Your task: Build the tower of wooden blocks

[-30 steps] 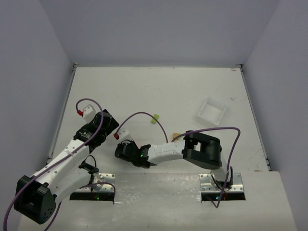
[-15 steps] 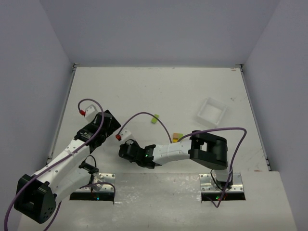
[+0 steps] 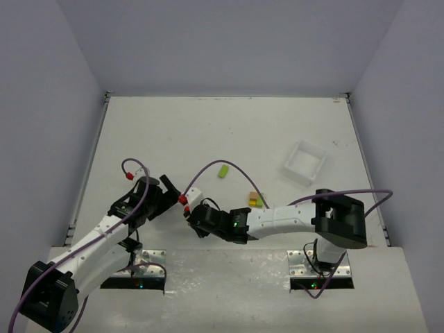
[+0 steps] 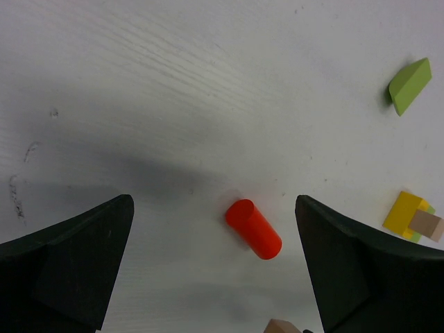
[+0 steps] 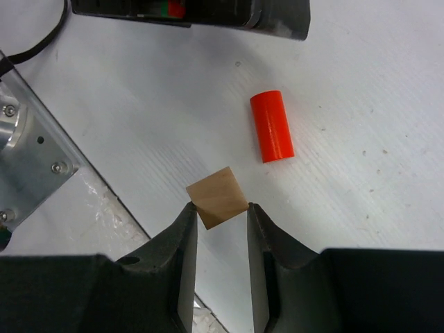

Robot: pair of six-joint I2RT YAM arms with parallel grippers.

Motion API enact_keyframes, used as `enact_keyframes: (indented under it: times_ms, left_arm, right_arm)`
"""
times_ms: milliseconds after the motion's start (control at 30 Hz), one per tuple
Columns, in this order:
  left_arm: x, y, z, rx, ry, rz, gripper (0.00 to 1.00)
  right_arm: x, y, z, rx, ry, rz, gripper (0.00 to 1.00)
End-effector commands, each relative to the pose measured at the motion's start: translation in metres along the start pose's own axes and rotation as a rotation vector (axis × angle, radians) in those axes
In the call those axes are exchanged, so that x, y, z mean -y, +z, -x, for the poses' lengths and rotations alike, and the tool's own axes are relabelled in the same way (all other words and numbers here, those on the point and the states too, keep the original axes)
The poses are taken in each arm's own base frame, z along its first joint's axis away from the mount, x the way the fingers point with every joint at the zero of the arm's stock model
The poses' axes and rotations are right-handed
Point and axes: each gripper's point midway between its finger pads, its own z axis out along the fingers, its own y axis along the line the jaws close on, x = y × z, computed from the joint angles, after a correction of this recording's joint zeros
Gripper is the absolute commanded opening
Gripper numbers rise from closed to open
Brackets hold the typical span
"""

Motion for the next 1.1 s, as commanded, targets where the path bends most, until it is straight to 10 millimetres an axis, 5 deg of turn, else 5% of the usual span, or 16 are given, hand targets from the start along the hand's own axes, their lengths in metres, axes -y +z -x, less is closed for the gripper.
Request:
enact_keyframes:
  times_ms: [0,133,367,567,633,867,1067]
  left_arm:
    - [0.027,-0.005,-0.002,-0.026,-0.037,-0.146,1.0]
    - [0.025,-0.004,-0.006,-0.041,-0.037,-0.143,1.0]
    - [0.031,-0.002,-0.006,-0.056,-0.008,-0.151,1.0]
    - [0.033,0.0,-0.008,-0.075,0.05,-0.151,1.0]
    - [0.033,0.001,-0.014,-0.105,0.066,-0.152,1.0]
    - [0.035,0.004,-0.016,-0.118,0.104,-0.139,1.0]
    - [0.049,0.002,-0.011,-0.14,0.161,-0.163,1.0]
  right_arm:
    - [0.005,-0.027,0.016,0.068,0.0,0.017,0.0]
    - [0.032,-0.045,0.001,0.063,0.003,-0.047,0.0]
    - [0.091,-0.084,0.014,0.142,0.007,-0.067,0.0]
    - [0.131,-0.132,0.03,0.296,-0.251,-0.039,0.0]
    - [0.137,-0.147,0.044,0.362,-0.335,-0.034,0.0]
    - [0.159,-0.223,0.16,0.626,-0.564,-0.172,0.0]
    - [0.192,-0.227,0.198,0.55,-0.619,-0.344,0.0]
